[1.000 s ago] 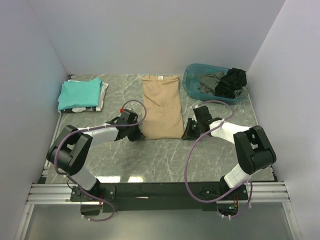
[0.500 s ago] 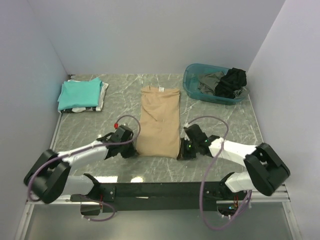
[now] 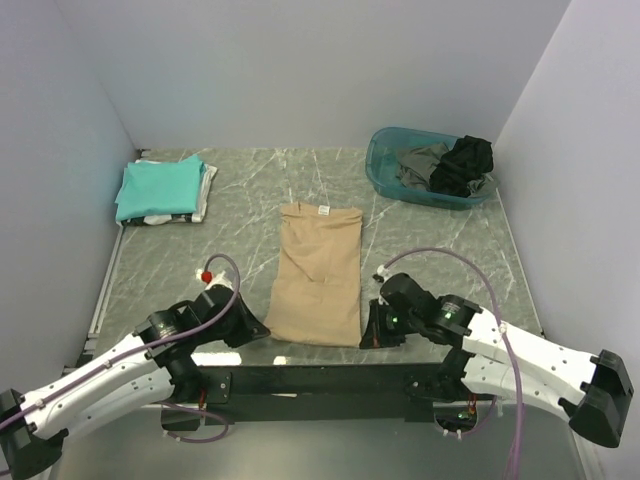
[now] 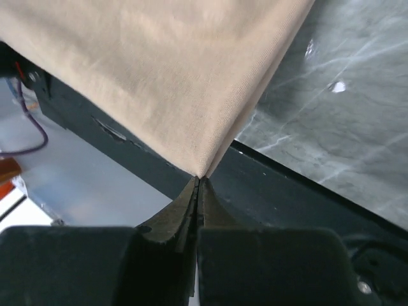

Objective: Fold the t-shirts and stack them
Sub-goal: Fold the tshirt

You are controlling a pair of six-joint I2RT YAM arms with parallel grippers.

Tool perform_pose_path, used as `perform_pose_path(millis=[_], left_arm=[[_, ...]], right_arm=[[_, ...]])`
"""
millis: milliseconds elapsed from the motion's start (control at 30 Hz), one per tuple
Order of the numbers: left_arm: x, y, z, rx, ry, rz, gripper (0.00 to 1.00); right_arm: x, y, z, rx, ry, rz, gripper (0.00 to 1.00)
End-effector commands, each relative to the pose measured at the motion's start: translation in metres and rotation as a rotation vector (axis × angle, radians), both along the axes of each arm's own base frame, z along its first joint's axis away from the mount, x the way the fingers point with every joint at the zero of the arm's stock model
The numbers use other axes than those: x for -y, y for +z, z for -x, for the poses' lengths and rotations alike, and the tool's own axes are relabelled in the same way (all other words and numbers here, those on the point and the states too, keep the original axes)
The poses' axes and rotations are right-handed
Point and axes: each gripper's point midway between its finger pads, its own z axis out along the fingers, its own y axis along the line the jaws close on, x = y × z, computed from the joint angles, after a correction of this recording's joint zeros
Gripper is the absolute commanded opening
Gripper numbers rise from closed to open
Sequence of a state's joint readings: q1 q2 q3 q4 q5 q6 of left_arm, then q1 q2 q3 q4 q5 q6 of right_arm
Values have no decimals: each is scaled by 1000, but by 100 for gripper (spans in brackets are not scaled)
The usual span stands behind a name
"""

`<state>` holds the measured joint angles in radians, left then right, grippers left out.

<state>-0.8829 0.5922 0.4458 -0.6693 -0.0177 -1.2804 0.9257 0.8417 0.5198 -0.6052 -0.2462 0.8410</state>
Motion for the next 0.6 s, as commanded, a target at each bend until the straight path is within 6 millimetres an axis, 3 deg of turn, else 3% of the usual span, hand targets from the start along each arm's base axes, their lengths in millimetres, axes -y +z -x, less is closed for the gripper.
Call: perform_pose_path(millis=[0,67,233,367,567], left_arm=[[-4,25,-14,66,61,3,1],[-2,41,-24,114,63,-18,1],[-9,67,-60,234,144,-125,1],[-5,89,-89,321,182,-196,0],[0,113,-131,413,254,-241,1]], right_arm=[[6,29,-15,84,-48,28,0],[7,48,-32,165,-72,45,0],[15,71,-66,282,-124,105,0],[22,97,-103,373,-194,63,0],[18,113,-140,406,-176,19,0]])
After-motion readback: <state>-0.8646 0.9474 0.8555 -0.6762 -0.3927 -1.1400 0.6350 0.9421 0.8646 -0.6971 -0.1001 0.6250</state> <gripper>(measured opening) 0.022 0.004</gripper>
